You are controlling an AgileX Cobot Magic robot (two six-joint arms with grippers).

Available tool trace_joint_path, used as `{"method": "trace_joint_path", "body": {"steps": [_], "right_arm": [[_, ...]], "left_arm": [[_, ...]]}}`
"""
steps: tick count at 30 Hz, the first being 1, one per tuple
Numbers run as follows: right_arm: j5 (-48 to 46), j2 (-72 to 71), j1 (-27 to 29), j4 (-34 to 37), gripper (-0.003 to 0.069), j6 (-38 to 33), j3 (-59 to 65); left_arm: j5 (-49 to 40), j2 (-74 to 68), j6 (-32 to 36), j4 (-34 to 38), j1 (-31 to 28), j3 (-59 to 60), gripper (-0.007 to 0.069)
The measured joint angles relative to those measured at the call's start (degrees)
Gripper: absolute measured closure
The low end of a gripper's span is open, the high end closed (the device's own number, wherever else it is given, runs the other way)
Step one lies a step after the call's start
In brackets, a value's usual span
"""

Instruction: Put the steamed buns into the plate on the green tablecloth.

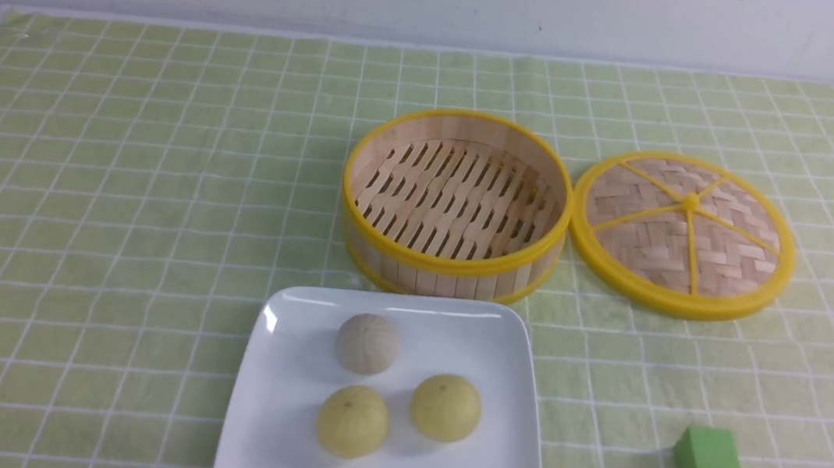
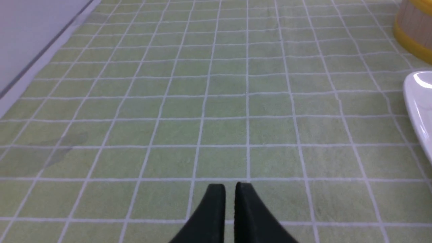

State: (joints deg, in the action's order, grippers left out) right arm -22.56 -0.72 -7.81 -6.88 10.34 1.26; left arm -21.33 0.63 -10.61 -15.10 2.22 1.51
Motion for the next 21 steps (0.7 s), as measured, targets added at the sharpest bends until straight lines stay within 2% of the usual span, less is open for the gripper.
{"method": "trace_joint_path", "body": {"steps": [21], "right_arm": [[0.0,0.0,0.0,0.0,0.0505,0.0,0.0]], "left_arm": [[-0.11,0.0,0.05,-1.11,0.0,0.0,0.0531]]}}
